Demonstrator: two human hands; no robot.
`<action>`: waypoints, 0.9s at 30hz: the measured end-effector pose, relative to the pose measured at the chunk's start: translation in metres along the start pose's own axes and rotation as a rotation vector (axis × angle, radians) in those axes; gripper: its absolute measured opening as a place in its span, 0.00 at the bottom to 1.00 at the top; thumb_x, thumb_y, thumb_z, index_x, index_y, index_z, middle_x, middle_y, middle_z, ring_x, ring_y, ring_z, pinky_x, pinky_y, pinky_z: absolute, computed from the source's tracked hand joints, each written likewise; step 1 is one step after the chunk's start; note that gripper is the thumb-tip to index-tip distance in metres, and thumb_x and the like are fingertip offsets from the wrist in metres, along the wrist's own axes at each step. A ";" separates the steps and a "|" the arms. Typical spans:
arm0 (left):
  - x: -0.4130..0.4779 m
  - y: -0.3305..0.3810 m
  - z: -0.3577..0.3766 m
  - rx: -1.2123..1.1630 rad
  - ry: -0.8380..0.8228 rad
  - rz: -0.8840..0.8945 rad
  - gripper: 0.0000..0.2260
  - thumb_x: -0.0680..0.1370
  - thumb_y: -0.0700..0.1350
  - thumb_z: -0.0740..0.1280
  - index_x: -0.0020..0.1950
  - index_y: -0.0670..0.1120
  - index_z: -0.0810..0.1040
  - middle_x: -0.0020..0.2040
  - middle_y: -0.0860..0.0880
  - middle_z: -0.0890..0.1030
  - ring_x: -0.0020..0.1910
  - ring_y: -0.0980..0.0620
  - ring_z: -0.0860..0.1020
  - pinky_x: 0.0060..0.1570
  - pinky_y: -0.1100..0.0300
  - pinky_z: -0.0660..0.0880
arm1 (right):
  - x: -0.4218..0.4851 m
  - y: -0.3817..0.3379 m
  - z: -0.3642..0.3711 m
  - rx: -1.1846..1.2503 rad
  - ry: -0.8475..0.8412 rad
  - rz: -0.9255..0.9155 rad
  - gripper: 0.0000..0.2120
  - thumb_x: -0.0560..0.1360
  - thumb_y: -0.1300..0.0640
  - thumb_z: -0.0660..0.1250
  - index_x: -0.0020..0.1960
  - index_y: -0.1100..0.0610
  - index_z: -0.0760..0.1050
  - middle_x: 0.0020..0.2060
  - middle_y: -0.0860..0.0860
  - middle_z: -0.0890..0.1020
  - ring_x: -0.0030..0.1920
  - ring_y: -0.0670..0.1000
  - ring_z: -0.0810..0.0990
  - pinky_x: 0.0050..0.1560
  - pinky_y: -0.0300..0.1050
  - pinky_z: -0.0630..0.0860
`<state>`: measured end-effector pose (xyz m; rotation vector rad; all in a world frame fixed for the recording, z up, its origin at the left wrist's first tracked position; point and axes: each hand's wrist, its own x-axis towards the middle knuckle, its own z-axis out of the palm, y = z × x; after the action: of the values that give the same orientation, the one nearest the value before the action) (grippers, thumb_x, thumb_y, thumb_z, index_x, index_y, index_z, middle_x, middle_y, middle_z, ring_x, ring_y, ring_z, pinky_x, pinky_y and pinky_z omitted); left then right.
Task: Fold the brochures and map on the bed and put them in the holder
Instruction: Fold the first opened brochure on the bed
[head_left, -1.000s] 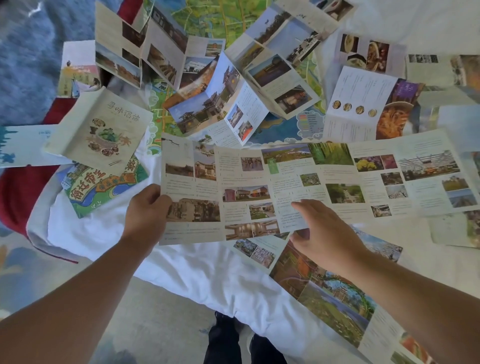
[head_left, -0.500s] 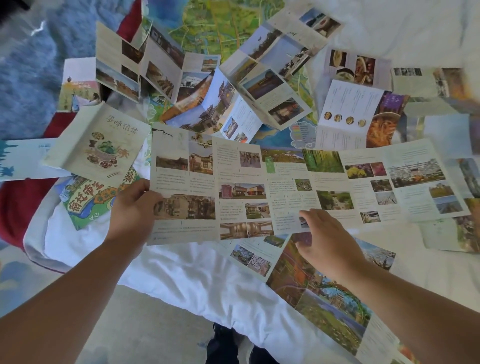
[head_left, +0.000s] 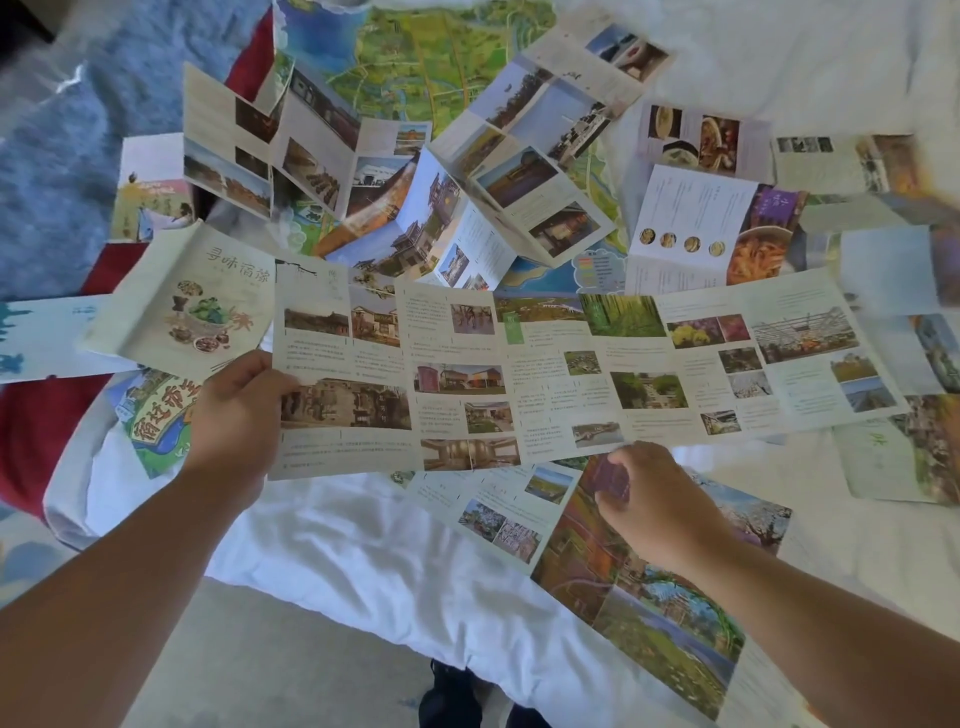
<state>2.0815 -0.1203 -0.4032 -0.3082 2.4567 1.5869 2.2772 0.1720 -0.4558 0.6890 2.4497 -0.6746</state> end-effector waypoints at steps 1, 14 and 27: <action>0.000 0.000 -0.001 0.010 0.001 -0.004 0.14 0.73 0.39 0.62 0.31 0.53 0.78 0.28 0.58 0.80 0.24 0.62 0.75 0.21 0.69 0.68 | 0.001 0.000 -0.001 0.053 -0.003 0.029 0.25 0.79 0.48 0.64 0.73 0.55 0.64 0.65 0.54 0.71 0.53 0.52 0.77 0.52 0.45 0.74; 0.001 -0.001 0.007 0.049 0.027 -0.002 0.11 0.75 0.37 0.62 0.37 0.49 0.78 0.29 0.60 0.81 0.23 0.64 0.75 0.20 0.69 0.69 | 0.019 0.002 -0.002 0.475 -0.025 0.230 0.31 0.79 0.45 0.62 0.78 0.49 0.55 0.39 0.46 0.76 0.38 0.50 0.80 0.34 0.43 0.70; 0.002 -0.002 0.010 0.110 0.009 -0.017 0.12 0.75 0.40 0.62 0.36 0.53 0.80 0.32 0.58 0.82 0.25 0.64 0.76 0.32 0.61 0.70 | 0.044 0.006 -0.010 1.643 0.224 0.633 0.12 0.80 0.58 0.65 0.63 0.58 0.74 0.58 0.57 0.80 0.55 0.53 0.81 0.50 0.47 0.79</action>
<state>2.0804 -0.1123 -0.4101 -0.3176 2.5296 1.4396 2.2453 0.1971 -0.4755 1.9825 1.1140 -2.2885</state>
